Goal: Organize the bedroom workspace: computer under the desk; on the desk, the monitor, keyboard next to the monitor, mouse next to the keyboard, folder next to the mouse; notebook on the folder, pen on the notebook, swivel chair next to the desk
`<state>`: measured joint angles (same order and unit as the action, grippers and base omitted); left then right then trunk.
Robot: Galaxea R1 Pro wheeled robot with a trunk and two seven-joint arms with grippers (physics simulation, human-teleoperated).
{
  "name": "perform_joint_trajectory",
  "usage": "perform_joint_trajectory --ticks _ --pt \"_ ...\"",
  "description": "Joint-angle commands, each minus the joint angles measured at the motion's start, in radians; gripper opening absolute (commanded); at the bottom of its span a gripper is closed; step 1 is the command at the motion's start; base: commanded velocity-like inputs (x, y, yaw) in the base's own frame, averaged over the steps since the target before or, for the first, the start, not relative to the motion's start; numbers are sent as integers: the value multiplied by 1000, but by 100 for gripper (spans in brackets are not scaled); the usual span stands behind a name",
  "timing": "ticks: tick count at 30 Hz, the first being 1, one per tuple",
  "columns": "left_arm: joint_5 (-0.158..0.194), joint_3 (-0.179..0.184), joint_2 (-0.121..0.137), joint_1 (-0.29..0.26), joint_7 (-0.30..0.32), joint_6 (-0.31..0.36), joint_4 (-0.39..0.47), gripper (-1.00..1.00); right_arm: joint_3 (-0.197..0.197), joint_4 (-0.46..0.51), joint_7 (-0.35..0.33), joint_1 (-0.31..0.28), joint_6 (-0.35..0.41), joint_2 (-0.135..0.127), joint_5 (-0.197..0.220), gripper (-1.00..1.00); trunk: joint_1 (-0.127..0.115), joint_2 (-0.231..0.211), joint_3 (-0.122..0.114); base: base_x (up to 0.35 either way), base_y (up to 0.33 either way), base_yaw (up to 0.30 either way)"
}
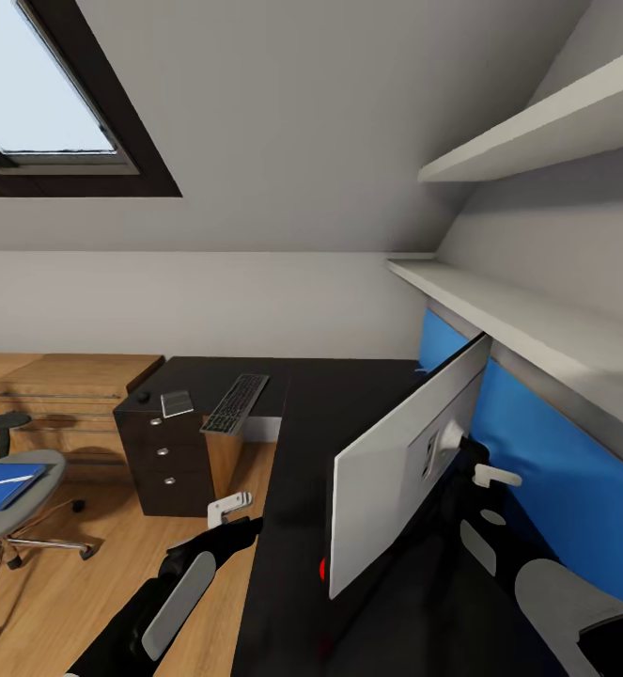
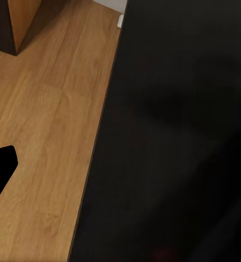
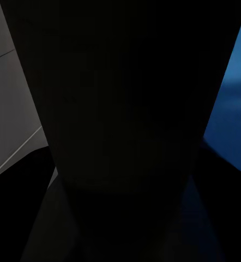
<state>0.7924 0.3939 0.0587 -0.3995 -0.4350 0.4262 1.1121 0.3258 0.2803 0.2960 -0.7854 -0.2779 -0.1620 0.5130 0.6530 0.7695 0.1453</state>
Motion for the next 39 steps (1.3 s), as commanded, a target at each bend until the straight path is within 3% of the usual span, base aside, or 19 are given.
perform_joint_trajectory --ticks 1,32,39 --pt "10 3 1 -1 -10 0 2 100 9 2 5 -2 -3 -1 -2 -100 0 2 1 0 0 0" --pt "11 5 1 -2 -9 0 2 100 10 3 5 -2 -4 -1 -4 -100 0 2 1 15 -6 0" --pt "11 5 1 -1 -9 0 2 100 9 3 5 -2 -3 -1 -32 -100 0 2 1 1 0 0"
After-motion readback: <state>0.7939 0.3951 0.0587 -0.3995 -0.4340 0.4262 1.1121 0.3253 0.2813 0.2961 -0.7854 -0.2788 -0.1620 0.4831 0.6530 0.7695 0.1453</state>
